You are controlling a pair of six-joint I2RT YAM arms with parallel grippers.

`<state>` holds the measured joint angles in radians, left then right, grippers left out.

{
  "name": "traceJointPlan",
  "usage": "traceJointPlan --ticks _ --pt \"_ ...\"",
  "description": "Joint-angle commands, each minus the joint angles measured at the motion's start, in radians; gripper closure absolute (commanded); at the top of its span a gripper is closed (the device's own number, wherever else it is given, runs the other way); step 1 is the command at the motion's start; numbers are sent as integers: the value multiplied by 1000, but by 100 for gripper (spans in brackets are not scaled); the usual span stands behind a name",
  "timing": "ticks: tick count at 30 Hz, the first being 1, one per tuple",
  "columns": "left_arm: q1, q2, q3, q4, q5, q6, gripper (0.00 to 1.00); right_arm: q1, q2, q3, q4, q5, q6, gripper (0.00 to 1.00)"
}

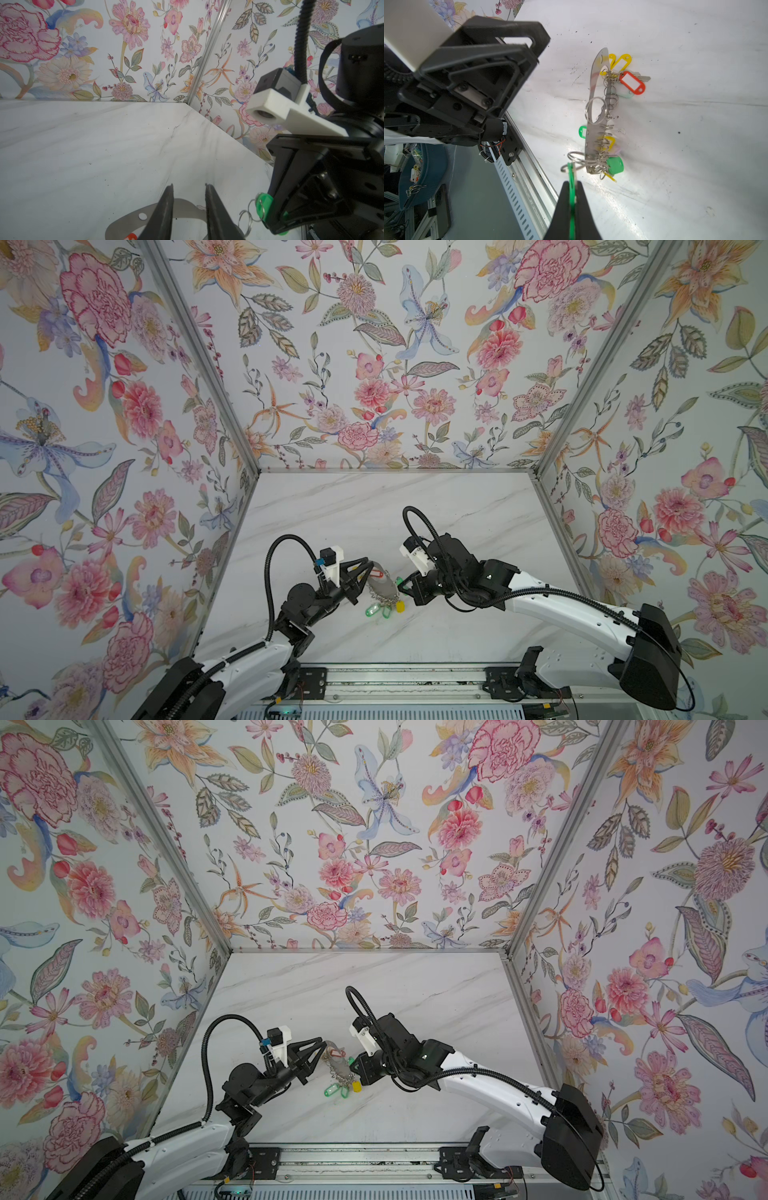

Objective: Remove the keys from the keyring

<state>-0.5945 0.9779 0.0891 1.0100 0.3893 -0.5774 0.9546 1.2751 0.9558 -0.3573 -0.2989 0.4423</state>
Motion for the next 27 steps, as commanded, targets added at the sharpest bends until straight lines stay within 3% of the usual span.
traceJointPlan --ticks 1,11,18,27 --pt "7 39 42 -5 165 50 65 -16 1 50 -57 -23 -61 100" --pt "-28 38 86 -96 223 146 58 -49 20 96 -85 -55 -94 100" --pt "-79 7 170 -267 200 283 57 -59 24 135 -109 -66 -110 100" --pt "-89 0 206 -352 229 349 58 -69 33 162 -118 -86 -117 100"
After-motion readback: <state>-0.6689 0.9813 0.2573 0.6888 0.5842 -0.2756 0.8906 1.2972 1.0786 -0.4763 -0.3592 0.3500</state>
